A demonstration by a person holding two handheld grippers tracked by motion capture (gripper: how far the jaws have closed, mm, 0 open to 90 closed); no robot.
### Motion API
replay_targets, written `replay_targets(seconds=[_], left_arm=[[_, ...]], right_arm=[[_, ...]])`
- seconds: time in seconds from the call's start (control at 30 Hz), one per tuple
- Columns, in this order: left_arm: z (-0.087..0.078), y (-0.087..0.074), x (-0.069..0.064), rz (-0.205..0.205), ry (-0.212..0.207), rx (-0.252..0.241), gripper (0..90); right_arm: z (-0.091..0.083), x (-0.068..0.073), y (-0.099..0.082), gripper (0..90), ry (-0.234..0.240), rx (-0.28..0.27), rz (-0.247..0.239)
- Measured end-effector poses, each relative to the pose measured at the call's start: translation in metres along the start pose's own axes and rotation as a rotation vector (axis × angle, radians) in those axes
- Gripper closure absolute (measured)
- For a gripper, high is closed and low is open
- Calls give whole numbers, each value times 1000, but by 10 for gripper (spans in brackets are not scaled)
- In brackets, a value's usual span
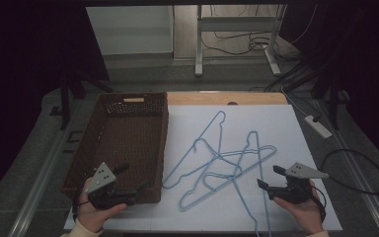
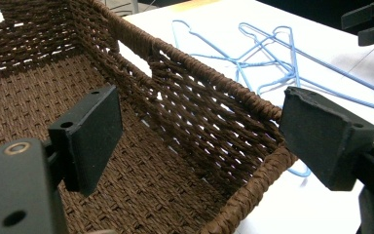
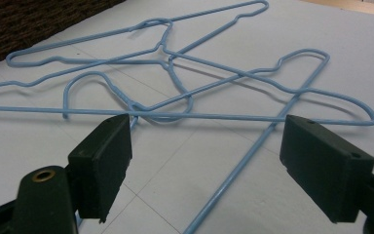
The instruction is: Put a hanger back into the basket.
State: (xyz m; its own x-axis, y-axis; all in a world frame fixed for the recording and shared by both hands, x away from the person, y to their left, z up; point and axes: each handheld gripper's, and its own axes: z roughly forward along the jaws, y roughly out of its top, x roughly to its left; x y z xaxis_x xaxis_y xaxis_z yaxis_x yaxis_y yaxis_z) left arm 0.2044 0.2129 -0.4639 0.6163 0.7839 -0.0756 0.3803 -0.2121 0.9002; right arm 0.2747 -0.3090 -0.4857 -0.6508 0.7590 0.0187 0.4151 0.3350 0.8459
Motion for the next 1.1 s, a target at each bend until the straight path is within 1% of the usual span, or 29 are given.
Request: replay_targets(seconds=[0.2, 0.43, 0.57, 0.77, 0.93, 1.1], left_arm=[[-2, 0, -1, -2, -1, -2, 165], [-4, 1, -1, -1, 4, -10, 166], [-4, 2, -1, -1, -2, -6, 166], [-4, 2, -2, 3, 5, -1, 165], [-5, 4, -2, 2, 12, -4, 169], [-6, 4, -2, 2, 0, -2, 170]], right_arm=[[0, 2, 0, 199, -1, 5, -13], [1, 2, 0, 200, -1, 10, -18], [1, 2, 1, 200, -3, 8, -15], [2, 3, 2, 198, -4, 14, -12], [4, 4, 7, 202, 4, 18, -3], [10, 8, 17, 214, 5, 43, -9]])
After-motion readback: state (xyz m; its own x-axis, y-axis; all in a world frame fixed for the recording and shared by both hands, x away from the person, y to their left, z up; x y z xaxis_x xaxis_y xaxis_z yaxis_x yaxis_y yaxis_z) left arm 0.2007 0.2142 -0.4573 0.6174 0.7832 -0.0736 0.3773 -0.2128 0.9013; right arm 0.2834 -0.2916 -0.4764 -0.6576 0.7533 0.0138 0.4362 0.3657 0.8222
